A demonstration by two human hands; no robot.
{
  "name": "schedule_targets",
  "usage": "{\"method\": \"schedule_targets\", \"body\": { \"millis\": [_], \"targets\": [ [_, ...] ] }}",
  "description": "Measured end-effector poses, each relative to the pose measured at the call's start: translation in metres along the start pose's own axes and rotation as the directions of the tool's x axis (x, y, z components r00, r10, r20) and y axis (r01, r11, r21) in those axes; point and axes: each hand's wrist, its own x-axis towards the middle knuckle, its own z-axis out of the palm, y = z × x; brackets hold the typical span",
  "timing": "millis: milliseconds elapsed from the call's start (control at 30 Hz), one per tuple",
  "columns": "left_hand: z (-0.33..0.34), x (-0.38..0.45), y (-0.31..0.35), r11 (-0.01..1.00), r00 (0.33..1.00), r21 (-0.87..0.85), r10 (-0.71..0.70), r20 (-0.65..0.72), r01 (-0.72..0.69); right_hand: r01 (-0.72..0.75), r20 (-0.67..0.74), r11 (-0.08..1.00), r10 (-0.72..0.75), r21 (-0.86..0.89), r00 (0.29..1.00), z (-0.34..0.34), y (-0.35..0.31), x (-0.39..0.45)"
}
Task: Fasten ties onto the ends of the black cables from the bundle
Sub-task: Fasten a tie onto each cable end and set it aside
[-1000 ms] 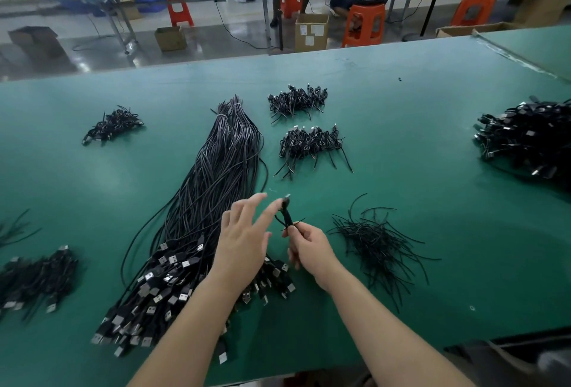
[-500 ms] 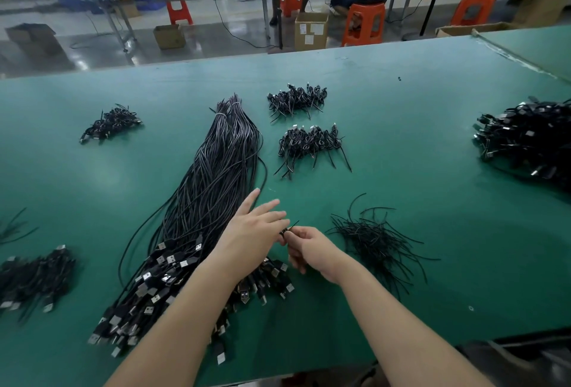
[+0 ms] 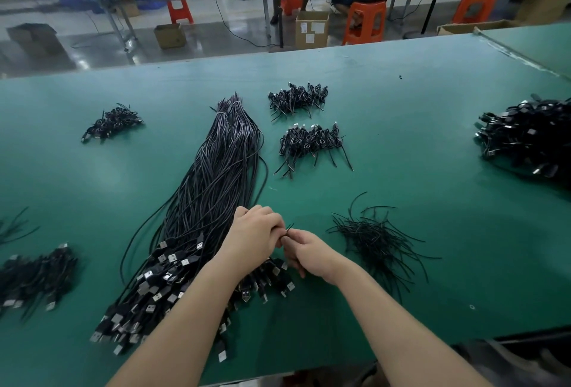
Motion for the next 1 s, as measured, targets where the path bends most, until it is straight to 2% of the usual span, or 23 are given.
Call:
{"method": "schedule_targets", "body": {
  "millis": [133,233,300,433,533,633,767,900,1000],
  "targets": [
    [-0.004,0.003,-0.005,0.994,0.997,-0.101,-0.030,0.070,0.037,-0.013,-0.013,0.996,0.015,0.091,1.000,-0.002,0.000,-0.001],
    [-0.009,0.004,-0.004,0.992,0.992,-0.114,-0.038,0.119,0.051,-0.026,0.011,0.992,0.025,0.124,1.000,-0.004,0.002,0.000],
    [-0.010,0.003,-0.002,0.986,0.988,-0.132,-0.084,0.130,0.102,-0.021,0.014,0.995,0.020,0.097,1.000,-0.004,0.003,0.002],
    [-0.011,0.001,0.003,0.917,0.951,-0.273,-0.244,0.191,0.290,-0.009,-0.007,1.000,0.009,-0.011,1.000,-0.002,0.008,0.004],
    [-0.010,0.001,0.006,0.883,0.918,-0.272,-0.329,0.223,0.383,0.020,-0.067,0.995,-0.027,-0.097,0.997,0.003,0.013,0.006],
    [-0.007,0.001,0.006,0.842,0.886,-0.295,-0.387,0.254,0.452,0.090,-0.181,0.954,-0.146,-0.286,0.973,0.010,0.022,0.007],
    [-0.011,0.004,0.008,0.815,0.863,-0.301,-0.422,0.278,0.495,0.203,-0.355,0.897,-0.351,-0.392,0.867,0.024,0.030,0.006],
    [-0.017,0.008,0.010,0.827,0.857,-0.252,-0.436,0.276,0.502,0.253,-0.360,0.832,-0.461,-0.494,0.811,0.031,0.032,0.003],
    [-0.017,0.005,0.013,0.845,0.873,-0.234,-0.436,0.216,0.480,0.231,-0.356,0.824,-0.453,-0.517,0.817,0.031,0.029,0.005]
  ]
}}
